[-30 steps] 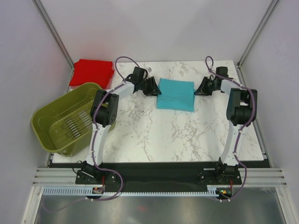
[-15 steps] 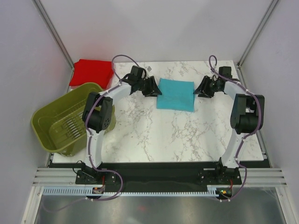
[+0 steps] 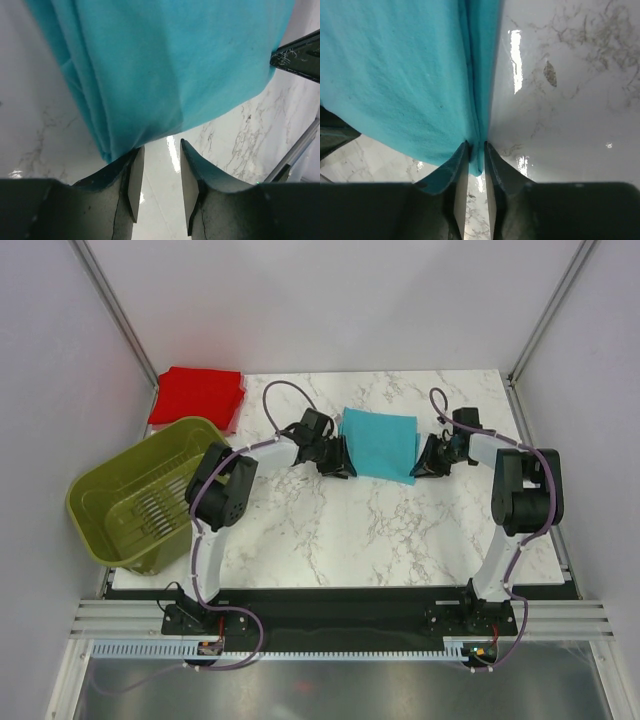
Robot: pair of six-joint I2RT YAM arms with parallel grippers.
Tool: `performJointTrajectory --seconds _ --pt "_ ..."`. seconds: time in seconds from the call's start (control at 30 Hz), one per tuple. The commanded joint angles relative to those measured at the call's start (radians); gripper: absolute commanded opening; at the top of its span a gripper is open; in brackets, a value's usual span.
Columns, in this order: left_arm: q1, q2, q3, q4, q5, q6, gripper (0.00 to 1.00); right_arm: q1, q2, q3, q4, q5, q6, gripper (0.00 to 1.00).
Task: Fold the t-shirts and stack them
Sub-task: Fold the tshirt
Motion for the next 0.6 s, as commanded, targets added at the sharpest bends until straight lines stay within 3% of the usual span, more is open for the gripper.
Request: performJointTrajectory --seconds 0.0,0.13,0.23,0.37,0.47,0.57 --pt "0.011 -0.041 -0.061 -0.008 -0.127 0.007 0.43 -0.003 -0.018 -0.029 0.024 0.087 -0.013 0.22" --pt "0.011 -0.11 -0.102 -0.008 -0.098 -0.003 0.43 -0.003 -0.074 -0.059 0.027 0.116 -0.01 0.17" --pt "0.011 -0.197 -0.128 -0.009 -0.07 -0.011 0.46 -0.003 -0.119 -0.062 0.024 0.096 -0.005 0.19" --pt "0.027 -0.233 -0.116 -0.014 -0.023 -0.014 0.5 -0.003 -0.163 -0.043 0.024 0.086 0.004 0.41" --pt "0.034 -0.212 -0.089 -0.014 -0.015 -0.002 0.52 -0.003 -0.14 0.006 0.024 0.105 -0.001 0.52" --pt "0.039 -0.162 -0.061 -0.014 -0.024 0.014 0.52 -0.003 -0.088 0.074 0.033 0.122 -0.012 0.55"
